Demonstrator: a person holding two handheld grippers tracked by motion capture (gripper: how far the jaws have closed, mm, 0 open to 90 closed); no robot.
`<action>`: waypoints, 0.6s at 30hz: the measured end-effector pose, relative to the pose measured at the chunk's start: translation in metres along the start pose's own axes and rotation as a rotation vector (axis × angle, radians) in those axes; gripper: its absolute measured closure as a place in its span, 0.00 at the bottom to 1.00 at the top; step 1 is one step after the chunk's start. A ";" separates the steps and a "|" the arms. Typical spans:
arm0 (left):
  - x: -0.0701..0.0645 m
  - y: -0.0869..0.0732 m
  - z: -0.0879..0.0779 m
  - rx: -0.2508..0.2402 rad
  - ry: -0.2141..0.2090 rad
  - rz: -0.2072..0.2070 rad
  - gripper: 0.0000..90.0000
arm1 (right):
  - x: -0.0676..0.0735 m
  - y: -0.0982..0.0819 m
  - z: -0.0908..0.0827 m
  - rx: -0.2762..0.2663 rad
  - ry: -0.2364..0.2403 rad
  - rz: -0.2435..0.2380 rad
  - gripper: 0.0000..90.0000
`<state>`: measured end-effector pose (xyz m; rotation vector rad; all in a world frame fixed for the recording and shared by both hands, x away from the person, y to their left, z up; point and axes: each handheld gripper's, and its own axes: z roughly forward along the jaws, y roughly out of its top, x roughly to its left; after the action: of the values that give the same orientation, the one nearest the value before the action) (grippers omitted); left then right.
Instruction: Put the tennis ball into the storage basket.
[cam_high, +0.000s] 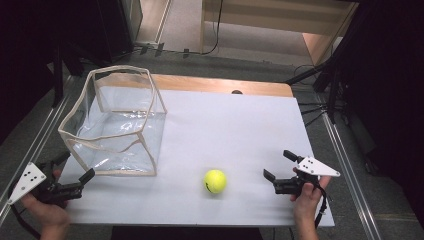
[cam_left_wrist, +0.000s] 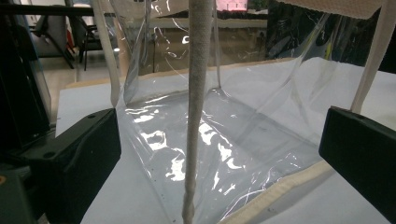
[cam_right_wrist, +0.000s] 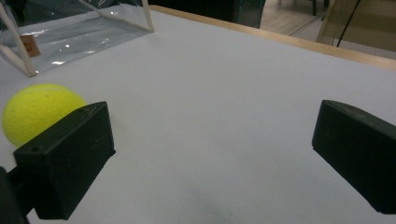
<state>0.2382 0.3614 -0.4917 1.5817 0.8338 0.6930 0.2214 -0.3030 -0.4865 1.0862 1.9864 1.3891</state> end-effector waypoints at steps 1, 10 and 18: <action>0.000 0.000 0.000 0.002 0.000 0.001 0.00 | 0.002 0.002 0.001 0.011 -0.005 -0.010 0.00; -0.001 0.000 0.001 0.002 -0.006 0.000 0.00 | 0.019 0.018 0.022 0.059 0.073 -0.049 0.00; -0.001 0.000 0.001 0.005 -0.009 0.006 0.00 | 0.035 0.028 0.042 0.093 0.144 -0.053 0.00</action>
<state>0.2384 0.3603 -0.4920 1.5917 0.8253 0.6879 0.2425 -0.2469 -0.4739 0.9898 2.1852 1.3950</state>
